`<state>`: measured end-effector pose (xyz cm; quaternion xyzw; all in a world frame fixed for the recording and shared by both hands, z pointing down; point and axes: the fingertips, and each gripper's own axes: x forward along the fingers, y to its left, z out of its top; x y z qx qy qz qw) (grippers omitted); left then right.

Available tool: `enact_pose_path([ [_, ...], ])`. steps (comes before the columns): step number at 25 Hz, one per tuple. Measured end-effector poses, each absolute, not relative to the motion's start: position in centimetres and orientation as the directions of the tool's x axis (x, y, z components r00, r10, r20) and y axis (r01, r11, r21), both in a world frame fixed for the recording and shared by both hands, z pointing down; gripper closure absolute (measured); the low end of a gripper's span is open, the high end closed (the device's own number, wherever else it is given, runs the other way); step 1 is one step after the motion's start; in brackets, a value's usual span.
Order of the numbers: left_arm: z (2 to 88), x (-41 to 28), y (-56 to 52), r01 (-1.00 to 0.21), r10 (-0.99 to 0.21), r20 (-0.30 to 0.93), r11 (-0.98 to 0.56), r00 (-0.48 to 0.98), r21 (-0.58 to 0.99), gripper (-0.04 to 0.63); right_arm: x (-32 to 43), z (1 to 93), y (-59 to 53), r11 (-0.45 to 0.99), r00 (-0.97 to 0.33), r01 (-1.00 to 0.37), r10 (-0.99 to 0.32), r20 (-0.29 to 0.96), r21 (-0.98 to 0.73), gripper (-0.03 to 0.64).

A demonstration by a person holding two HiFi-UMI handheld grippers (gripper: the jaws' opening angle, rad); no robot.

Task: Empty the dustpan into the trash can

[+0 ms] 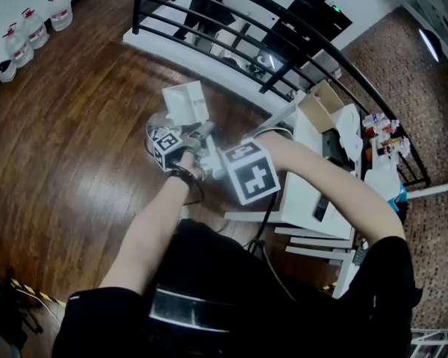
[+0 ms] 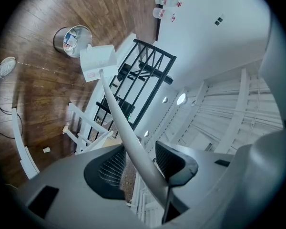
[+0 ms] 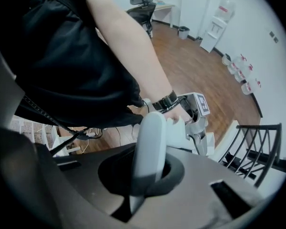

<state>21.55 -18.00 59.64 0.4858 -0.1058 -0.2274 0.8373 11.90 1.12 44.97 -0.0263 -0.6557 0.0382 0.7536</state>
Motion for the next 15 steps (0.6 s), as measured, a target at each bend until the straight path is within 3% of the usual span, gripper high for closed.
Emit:
enact_pose_path([
  [15, 59.77, 20.89, -18.83, 0.277, -0.492, -0.043, 0.415, 0.87, 0.866, 0.413, 11.45, 45.06, 0.26, 0.998, 0.141, -0.005, 0.07, 0.988, -0.07, 0.611],
])
